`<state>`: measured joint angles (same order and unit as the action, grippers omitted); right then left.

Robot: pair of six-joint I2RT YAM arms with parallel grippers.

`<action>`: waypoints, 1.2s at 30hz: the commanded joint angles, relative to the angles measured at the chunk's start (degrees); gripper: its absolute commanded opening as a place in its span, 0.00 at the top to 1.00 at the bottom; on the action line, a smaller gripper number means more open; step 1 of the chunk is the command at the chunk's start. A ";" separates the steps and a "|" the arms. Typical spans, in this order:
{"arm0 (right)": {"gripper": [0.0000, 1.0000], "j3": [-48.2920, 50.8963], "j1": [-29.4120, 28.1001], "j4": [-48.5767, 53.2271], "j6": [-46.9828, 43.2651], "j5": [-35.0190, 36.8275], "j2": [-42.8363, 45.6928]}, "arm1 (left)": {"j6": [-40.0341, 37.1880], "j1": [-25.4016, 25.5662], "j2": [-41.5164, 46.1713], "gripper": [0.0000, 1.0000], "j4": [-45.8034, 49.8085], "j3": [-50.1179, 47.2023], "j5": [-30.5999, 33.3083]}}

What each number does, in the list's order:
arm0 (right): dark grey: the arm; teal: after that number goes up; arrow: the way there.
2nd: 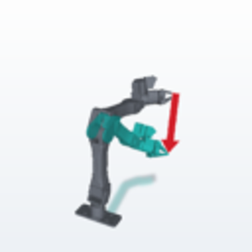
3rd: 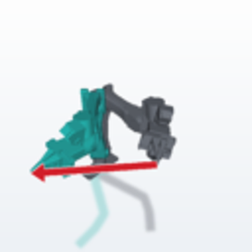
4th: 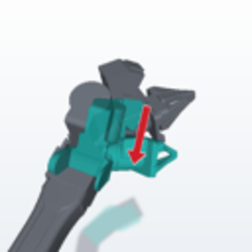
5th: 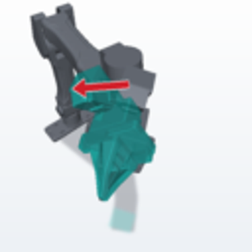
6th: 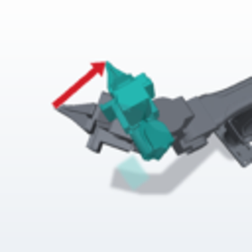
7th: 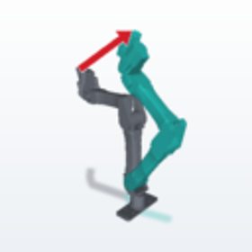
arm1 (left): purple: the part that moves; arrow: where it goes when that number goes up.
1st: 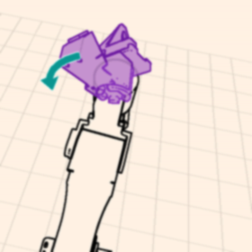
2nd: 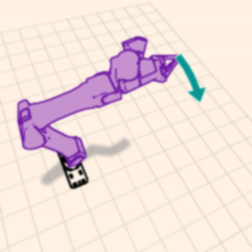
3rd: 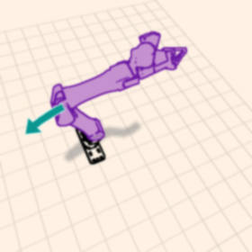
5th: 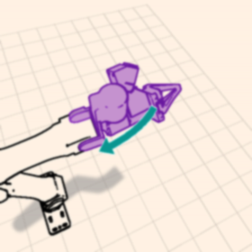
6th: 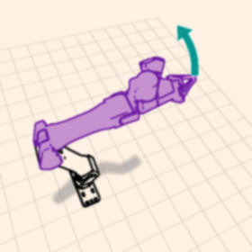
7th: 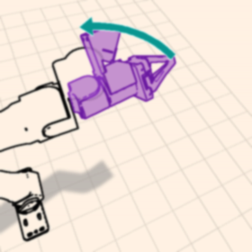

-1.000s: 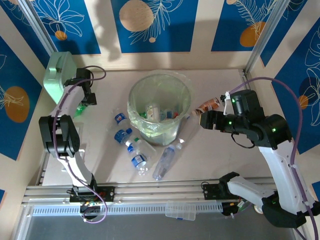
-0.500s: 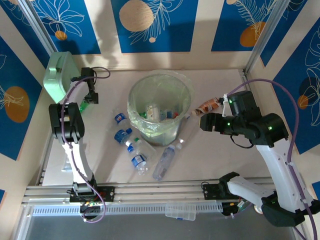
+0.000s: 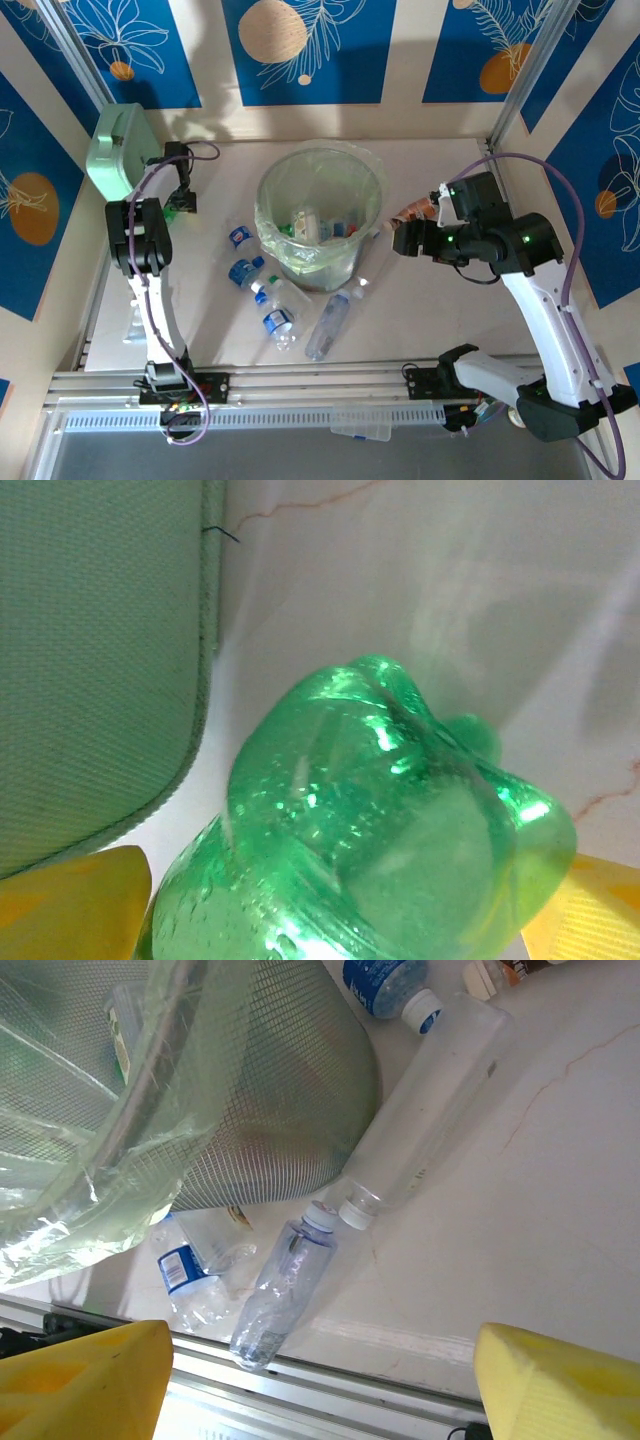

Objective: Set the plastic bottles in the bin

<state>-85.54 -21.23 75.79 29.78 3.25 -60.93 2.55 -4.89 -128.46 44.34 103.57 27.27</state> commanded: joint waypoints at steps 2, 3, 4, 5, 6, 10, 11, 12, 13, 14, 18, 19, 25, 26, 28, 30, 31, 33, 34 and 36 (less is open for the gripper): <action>0.21 -1.23 0.49 -0.42 1.44 -2.29 0.19 | 0.05 -0.67 -1.58 0.17 1.47 0.36 -2.90; 0.21 -1.34 0.49 -0.38 1.51 -2.20 0.19 | 0.29 -0.72 -1.57 0.20 1.63 0.28 -3.34; 0.21 -1.36 0.54 -0.42 1.72 -2.02 0.19 | 0.72 -0.73 -1.48 0.24 1.77 0.19 -4.02; 0.21 -1.40 0.65 -0.43 1.98 -1.94 0.19 | 1.20 -0.66 -1.41 0.30 2.25 0.22 -4.67; 0.21 -1.41 0.71 -0.47 2.19 -1.92 0.22 | 1.85 -0.63 -1.37 0.34 2.71 0.31 -5.15; 0.21 -1.45 0.84 -0.95 3.08 -1.96 0.28 | 3.91 -0.47 -0.14 0.46 2.95 -1.20 -9.10; 0.21 -1.60 0.84 -1.12 3.33 -1.93 0.37 | 4.65 -0.37 0.18 0.48 3.14 -1.50 -10.75; 0.21 -1.82 0.84 -1.17 3.56 -1.80 0.37 | 5.23 -0.32 0.48 0.51 3.36 -1.61 -11.98; 0.21 -2.08 0.89 -1.30 3.85 -1.75 0.44 | 5.94 -0.16 0.90 0.54 3.69 -1.68 -13.40; 0.21 -2.23 0.93 -1.58 4.17 -1.65 0.50 | 6.68 -0.04 1.58 0.56 3.49 -1.98 -14.75; 0.21 -3.25 1.19 -1.79 5.63 -1.09 0.89 | 8.49 1.16 7.15 0.57 -0.24 -5.72 -16.96; 0.21 -3.76 1.27 -1.79 5.88 -0.98 0.98 | 8.65 1.54 8.49 0.57 -0.34 -5.93 -16.97; 0.21 -8.28 1.54 -1.19 5.90 0.50 1.07 | 8.97 3.84 16.99 0.57 -0.24 -7.16 -20.41; 0.21 -8.98 1.50 -1.17 5.94 0.66 1.07 | 9.02 4.22 18.73 0.57 -0.42 -7.77 -20.61; 0.22 -10.02 1.52 -1.17 6.54 1.11 1.17 | 9.81 4.95 23.61 0.56 -2.15 -10.32 -23.08; 0.22 -10.50 1.54 -1.32 7.42 1.58 1.25 | 11.25 6.02 27.75 0.56 -2.68 -11.73 -25.10; 0.22 -10.65 1.62 -1.59 7.92 1.72 1.29 | 11.77 6.88 29.55 0.56 -2.68 -11.81 -26.09; 0.22 -11.00 1.63 -2.18 8.85 1.77 1.16 | 12.68 9.01 33.14 0.56 -2.11 -11.64 -27.18; 0.22 -11.20 1.61 -2.60 9.46 1.72 1.07 | 12.78 10.40 34.97 0.57 -1.95 -11.79 -27.90; 0.22 -11.24 1.72 -3.63 10.65 1.45 0.90 | 12.83 13.01 38.33 0.57 -1.31 -12.08 -28.36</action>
<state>-95.35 -19.79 73.67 38.04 4.49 -60.03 13.74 5.10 -94.08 42.41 92.58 2.48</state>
